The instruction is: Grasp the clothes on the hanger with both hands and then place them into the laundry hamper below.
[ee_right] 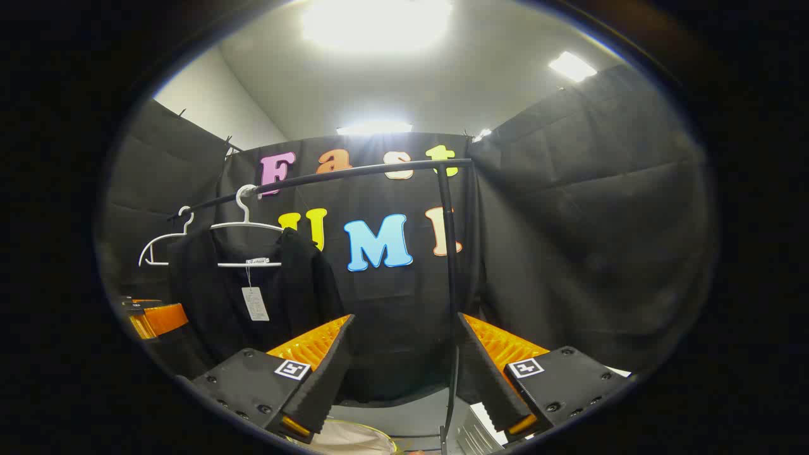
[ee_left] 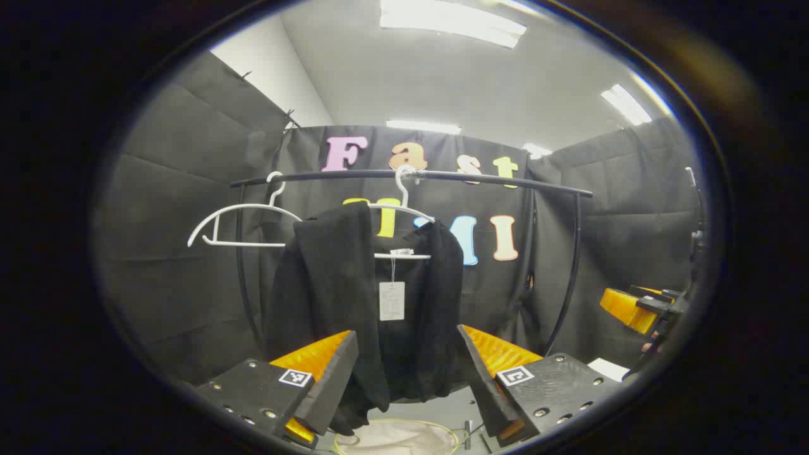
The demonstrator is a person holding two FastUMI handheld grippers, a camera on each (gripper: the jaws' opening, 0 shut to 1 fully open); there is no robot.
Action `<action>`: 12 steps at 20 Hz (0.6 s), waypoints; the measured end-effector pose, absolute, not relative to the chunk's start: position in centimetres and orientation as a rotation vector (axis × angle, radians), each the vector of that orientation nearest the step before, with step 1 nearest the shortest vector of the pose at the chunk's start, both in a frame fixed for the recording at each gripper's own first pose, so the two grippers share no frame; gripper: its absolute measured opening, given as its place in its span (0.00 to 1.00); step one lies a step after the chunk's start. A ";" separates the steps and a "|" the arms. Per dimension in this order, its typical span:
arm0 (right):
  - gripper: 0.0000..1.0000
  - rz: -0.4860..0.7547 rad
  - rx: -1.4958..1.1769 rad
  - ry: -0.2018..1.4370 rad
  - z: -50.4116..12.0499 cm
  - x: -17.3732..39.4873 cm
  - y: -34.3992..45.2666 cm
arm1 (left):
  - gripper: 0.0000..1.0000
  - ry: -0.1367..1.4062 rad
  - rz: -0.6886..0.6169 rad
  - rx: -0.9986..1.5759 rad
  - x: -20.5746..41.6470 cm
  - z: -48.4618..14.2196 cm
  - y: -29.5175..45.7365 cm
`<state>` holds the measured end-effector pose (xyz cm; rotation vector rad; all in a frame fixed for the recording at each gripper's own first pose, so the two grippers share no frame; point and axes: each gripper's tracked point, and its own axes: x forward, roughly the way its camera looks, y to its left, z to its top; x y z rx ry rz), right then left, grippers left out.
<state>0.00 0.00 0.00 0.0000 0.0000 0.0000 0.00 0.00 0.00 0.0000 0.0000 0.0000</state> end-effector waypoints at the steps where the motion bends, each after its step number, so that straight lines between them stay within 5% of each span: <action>1: 0.98 0.003 0.003 0.006 -0.1 0.1 0.2 | 0.90 0.010 0.002 -0.005 0.0 -0.1 0.0; 12: 0.98 0.011 0.019 0.048 -0.5 0.8 1.4 | 0.90 0.011 0.000 -0.016 1.1 -0.4 0.6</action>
